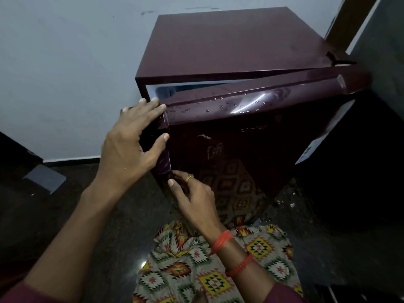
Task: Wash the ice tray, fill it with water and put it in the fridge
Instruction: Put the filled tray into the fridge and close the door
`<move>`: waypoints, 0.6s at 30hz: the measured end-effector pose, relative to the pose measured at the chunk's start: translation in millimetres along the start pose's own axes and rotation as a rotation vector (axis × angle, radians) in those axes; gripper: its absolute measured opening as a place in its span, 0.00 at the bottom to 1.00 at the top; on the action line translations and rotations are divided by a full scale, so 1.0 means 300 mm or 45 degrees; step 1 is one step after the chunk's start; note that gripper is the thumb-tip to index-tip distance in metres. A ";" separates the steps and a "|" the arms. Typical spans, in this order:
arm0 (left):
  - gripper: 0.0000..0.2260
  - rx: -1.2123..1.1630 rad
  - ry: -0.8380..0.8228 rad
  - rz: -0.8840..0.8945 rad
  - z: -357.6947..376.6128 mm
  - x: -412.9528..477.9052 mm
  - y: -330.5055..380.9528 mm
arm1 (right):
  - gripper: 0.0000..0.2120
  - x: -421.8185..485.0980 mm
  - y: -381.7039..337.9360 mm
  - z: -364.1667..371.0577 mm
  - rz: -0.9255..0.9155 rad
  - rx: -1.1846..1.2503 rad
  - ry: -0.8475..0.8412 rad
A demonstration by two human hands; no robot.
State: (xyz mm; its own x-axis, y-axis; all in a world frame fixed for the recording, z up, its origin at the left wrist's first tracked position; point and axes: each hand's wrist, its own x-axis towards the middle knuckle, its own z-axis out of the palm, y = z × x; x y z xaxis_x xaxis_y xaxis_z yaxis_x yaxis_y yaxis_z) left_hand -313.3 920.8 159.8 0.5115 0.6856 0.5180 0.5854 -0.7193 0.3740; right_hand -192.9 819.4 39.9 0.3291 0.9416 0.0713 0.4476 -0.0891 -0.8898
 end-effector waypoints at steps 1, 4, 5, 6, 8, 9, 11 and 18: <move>0.25 -0.012 0.009 -0.004 0.008 0.015 -0.016 | 0.17 0.018 -0.004 0.008 0.010 -0.005 0.006; 0.25 -0.064 0.027 -0.019 0.025 0.060 -0.058 | 0.17 0.061 -0.015 0.026 0.026 -0.003 0.014; 0.25 -0.080 0.033 -0.024 0.031 0.076 -0.071 | 0.17 0.076 -0.017 0.032 0.028 0.002 0.009; 0.25 -0.094 0.036 -0.028 0.037 0.091 -0.082 | 0.18 0.088 -0.018 0.037 0.028 0.010 0.000; 0.25 -0.117 0.036 -0.035 0.050 0.116 -0.101 | 0.19 0.106 -0.024 0.042 0.030 0.039 -0.035; 0.25 -0.126 0.037 -0.040 0.056 0.129 -0.113 | 0.20 0.117 -0.030 0.048 0.028 0.059 -0.055; 0.25 -0.138 0.034 -0.041 0.069 0.148 -0.125 | 0.22 0.133 -0.036 0.050 0.020 0.100 -0.076; 0.26 -0.167 0.043 -0.041 0.097 0.204 -0.168 | 0.27 0.200 -0.039 0.058 -0.020 0.084 -0.125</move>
State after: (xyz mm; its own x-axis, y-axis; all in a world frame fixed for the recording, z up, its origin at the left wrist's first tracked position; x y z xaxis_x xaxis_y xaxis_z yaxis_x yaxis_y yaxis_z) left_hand -293.2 1002.3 150.1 0.4710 0.7058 0.5292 0.5125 -0.7072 0.4870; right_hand -192.9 882.5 46.8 0.2377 0.9704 0.0435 0.3950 -0.0556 -0.9170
